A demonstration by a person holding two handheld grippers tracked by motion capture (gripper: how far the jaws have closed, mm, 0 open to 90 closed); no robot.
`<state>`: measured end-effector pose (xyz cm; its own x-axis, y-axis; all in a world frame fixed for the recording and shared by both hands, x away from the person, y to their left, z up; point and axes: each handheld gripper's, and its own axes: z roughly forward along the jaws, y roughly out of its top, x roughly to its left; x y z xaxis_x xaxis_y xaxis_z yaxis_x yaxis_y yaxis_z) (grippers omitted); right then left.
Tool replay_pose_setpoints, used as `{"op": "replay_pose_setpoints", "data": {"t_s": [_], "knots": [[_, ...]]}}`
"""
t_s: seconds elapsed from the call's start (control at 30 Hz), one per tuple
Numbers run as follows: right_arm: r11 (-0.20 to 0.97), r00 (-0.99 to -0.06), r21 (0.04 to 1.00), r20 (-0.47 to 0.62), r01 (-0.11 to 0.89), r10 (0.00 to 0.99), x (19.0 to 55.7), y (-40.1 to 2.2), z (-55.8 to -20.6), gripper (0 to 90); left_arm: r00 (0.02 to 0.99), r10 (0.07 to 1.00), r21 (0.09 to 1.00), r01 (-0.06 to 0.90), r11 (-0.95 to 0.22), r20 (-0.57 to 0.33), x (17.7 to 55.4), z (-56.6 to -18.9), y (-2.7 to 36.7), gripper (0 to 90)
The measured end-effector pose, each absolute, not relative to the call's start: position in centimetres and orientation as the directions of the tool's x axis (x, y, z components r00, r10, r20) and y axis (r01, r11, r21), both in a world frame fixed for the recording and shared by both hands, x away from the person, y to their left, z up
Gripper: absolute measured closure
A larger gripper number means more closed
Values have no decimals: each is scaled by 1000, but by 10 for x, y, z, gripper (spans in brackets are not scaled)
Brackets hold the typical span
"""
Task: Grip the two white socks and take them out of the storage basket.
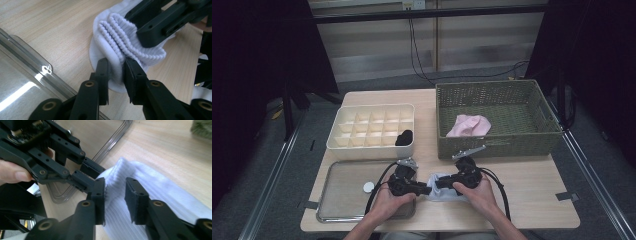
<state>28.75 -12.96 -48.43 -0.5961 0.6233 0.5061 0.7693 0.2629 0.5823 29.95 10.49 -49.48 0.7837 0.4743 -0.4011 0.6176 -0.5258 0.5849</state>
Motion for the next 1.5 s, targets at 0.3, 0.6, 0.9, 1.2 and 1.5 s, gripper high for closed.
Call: {"op": "replay_pose_setpoints", "data": {"t_s": [0.3,0.6,0.9,1.2,1.5], "knots": [[225,-589,607,506,762,630,283,-148,-470,645,775,498,580,627,-520,-390,297,-493,108,658],[240,-583,598,485,765,652,273,-167,-466,595,763,511,611,635,-474,-397,296,-481,113,580],[231,-528,558,458,797,715,265,-192,-472,643,787,475,669,600,-438,-394,295,-466,107,684],[199,-487,543,460,816,742,268,-200,-483,638,819,417,680,565,-467,-393,297,-458,84,739],[213,-481,529,444,822,756,269,-200,-489,627,809,400,645,587,-490,-432,307,-473,56,733]]}}
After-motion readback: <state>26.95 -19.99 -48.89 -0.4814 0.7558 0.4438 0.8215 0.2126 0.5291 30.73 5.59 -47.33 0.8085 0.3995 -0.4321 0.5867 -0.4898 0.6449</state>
